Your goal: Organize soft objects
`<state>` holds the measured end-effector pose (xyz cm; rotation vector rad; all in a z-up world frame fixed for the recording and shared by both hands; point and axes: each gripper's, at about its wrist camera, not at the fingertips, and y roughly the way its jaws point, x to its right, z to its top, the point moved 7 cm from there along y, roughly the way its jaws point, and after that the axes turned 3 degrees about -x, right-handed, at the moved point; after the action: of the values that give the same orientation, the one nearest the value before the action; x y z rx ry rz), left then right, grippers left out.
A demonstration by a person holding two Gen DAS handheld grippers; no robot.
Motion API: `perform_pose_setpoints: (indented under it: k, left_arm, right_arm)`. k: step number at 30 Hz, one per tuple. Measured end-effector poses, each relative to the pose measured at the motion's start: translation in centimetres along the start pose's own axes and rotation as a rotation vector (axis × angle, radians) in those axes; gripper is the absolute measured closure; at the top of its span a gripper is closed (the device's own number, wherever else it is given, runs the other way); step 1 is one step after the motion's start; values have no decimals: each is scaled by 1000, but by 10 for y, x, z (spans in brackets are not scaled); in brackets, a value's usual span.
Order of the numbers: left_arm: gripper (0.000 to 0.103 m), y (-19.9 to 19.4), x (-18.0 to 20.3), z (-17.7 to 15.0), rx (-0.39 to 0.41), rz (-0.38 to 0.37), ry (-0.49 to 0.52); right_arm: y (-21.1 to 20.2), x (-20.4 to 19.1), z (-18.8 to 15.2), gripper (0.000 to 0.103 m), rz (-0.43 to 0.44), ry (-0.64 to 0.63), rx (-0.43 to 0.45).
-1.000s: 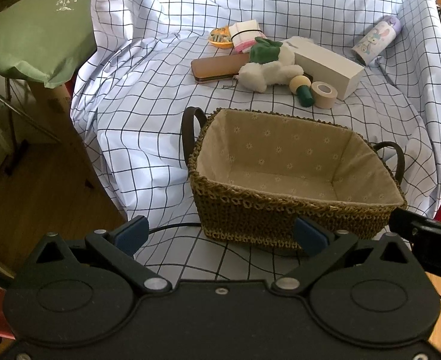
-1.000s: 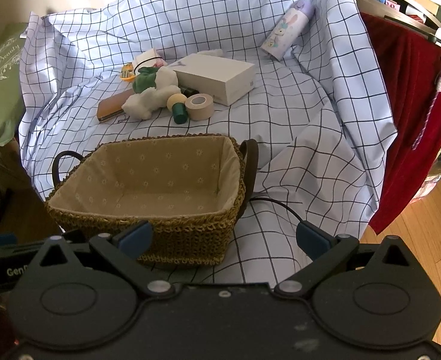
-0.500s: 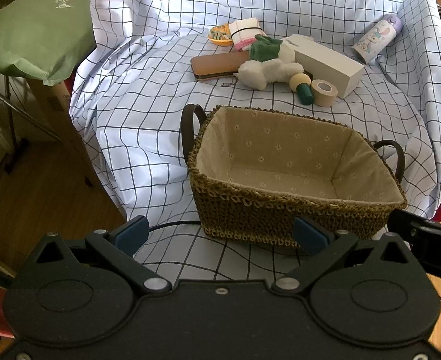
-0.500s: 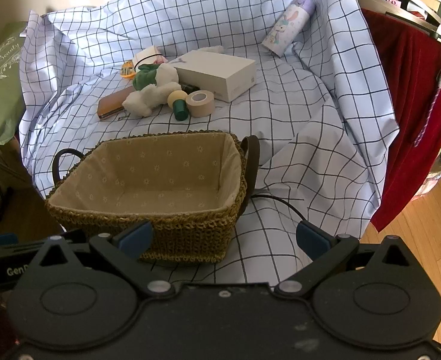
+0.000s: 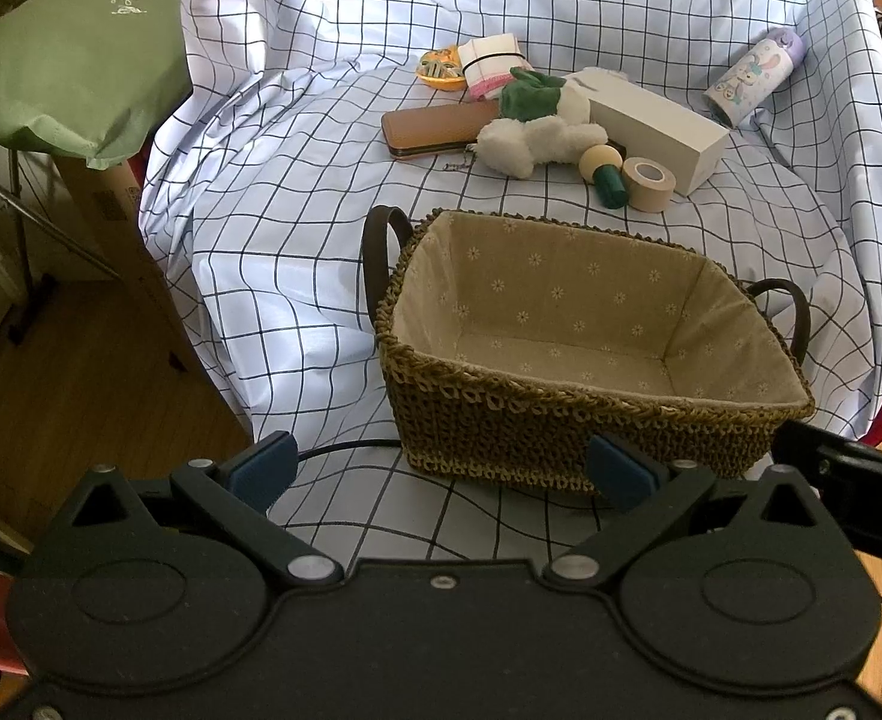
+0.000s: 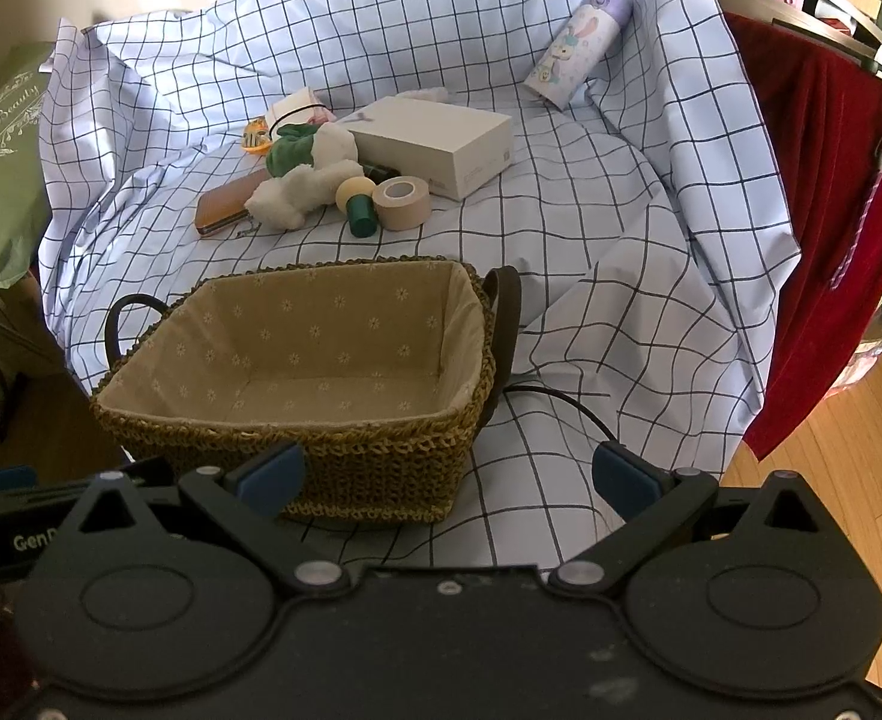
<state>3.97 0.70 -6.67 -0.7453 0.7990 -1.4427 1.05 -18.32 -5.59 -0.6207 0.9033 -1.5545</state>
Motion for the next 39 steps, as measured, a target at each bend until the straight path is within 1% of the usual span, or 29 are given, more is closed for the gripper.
perform_pose_setpoints:
  k: [28,32,35,39]
  left_arm:
    - [3,1,2,-3,-7,-1,-3]
    - [3,1,2,-1,-9,-9,-1]
    - [3,1,2,1,-7,-34,1]
    - [3,-2,-1,8,25,-48,-10]
  right_arm:
    - [4,-1,0,0,10,7,-16]
    - [5,-1,1,0,25,4,-20]
    - [5,-2,5,0,55,0,-14]
    - [8,-2,9,0,82,1,-8]
